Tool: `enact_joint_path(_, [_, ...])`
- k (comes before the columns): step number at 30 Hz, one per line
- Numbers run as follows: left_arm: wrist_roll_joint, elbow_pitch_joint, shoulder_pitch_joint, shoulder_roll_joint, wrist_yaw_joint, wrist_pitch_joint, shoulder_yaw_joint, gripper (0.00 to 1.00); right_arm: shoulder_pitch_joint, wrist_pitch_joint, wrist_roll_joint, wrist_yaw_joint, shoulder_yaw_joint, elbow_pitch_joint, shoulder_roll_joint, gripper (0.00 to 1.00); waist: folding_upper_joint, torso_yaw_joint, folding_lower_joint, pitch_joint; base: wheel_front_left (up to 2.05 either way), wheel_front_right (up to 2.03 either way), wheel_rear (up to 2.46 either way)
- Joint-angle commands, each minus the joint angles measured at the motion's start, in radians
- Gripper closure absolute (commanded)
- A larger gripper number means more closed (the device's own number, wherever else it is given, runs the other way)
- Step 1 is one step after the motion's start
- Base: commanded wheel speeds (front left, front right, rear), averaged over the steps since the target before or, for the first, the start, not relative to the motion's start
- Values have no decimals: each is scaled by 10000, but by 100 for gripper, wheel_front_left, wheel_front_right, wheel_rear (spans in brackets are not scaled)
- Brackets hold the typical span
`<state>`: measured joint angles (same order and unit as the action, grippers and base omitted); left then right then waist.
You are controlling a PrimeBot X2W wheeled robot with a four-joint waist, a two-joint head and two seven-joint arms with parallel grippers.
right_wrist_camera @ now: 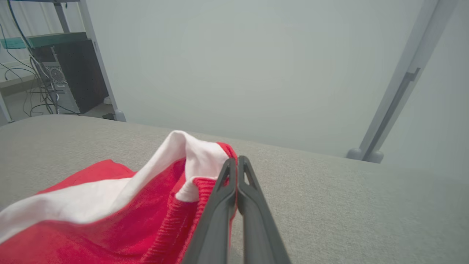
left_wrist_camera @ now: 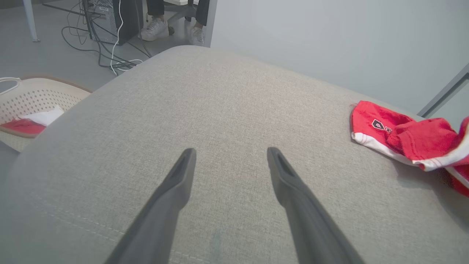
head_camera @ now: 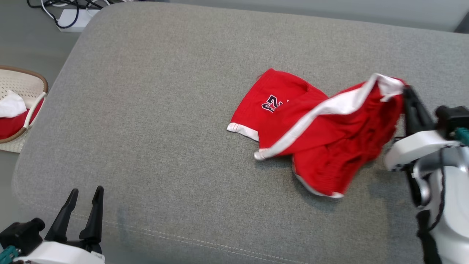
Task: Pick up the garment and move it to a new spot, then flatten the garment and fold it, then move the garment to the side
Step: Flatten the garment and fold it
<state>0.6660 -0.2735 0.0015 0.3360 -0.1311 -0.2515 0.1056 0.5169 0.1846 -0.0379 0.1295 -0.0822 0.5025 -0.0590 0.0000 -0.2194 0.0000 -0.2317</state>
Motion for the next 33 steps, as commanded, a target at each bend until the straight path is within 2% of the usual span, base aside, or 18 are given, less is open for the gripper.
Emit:
enact_joint_path(1, [110,266,-622,412,4,-103,-242,0,276,-309,-546,12,-647,52,88,91,0,-63,0,-158,0,0,0])
enact_joint_path(2, [145,304,-677,449,4,-103,-164,0,300,-520,-841,12,-1189,194,88,51,0,-89,0,-217,0,0,0])
enact_joint_path(3, [167,348,-728,491,4,-103,-92,0,330,-621,-970,12,-1643,300,88,0,0,-112,0,-267,0,0,0])
enact_joint_path(5, [219,413,-763,547,4,-103,-20,0,334,-526,-1223,12,-2168,399,88,0,0,-90,0,-334,0,0,0])
enact_joint_path(10, [295,460,-670,633,4,-103,-17,0,101,-4,-993,12,-2494,655,88,0,0,151,0,-366,0,0,0])
enact_joint_path(14, [298,527,-583,671,4,-103,17,0,-299,474,-704,12,-2189,670,88,0,0,450,0,-298,0,0,0])
enact_joint_path(17, [257,626,-545,676,4,-103,83,0,-883,661,-239,12,-1327,339,88,0,0,666,0,-209,0,0,0])
enact_joint_path(25, [108,649,-334,594,4,-103,163,0,-2677,742,689,12,1934,-960,88,0,0,1142,0,-5,0,0,0])
enact_joint_path(29, [68,653,-356,564,4,-103,323,0,-2862,432,913,12,3214,-1597,88,0,0,1051,0,11,0,0,0])
enact_joint_path(33, [101,606,-401,529,4,-103,421,0,-2728,-113,1267,12,3941,-1712,88,0,0,766,0,25,0,0,0])
